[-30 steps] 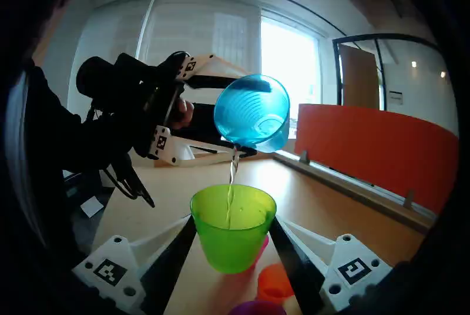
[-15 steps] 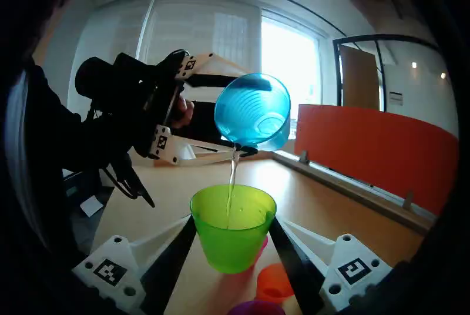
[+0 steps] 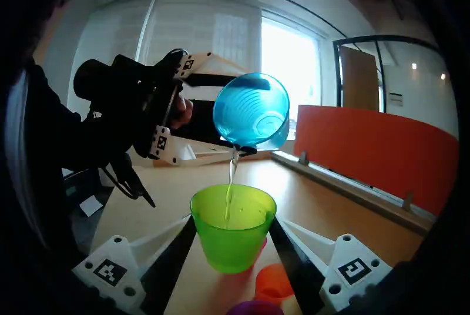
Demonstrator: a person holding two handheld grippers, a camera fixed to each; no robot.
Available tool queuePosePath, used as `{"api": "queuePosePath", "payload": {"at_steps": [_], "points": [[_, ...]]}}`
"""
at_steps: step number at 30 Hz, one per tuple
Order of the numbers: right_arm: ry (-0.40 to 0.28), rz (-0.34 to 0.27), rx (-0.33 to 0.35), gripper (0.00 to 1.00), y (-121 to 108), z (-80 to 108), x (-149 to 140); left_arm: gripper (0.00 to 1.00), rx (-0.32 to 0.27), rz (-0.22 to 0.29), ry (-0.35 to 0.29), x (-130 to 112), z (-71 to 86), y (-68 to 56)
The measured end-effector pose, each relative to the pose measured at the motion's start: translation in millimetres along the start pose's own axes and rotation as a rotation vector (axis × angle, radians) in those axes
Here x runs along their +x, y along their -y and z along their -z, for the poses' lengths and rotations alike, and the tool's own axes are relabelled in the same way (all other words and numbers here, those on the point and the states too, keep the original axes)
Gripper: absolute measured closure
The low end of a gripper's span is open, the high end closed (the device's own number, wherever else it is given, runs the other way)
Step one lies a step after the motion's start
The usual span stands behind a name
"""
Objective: Pour water
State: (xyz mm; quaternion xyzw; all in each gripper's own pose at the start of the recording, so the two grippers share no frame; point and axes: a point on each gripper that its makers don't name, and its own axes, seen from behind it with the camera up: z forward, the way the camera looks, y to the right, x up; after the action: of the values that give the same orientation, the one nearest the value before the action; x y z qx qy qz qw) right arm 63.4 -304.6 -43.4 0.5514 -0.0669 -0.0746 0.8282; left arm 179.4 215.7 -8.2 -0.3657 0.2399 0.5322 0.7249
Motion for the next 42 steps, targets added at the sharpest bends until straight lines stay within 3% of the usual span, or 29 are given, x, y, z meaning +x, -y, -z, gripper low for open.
{"api": "queuePosePath", "payload": {"at_steps": [42], "points": [[0.001, 0.005, -0.002, 0.12, 1.6, -0.8, -0.1, 0.17, 0.002, -0.094, 0.013, 2.4, 2.2, -0.6]]}}
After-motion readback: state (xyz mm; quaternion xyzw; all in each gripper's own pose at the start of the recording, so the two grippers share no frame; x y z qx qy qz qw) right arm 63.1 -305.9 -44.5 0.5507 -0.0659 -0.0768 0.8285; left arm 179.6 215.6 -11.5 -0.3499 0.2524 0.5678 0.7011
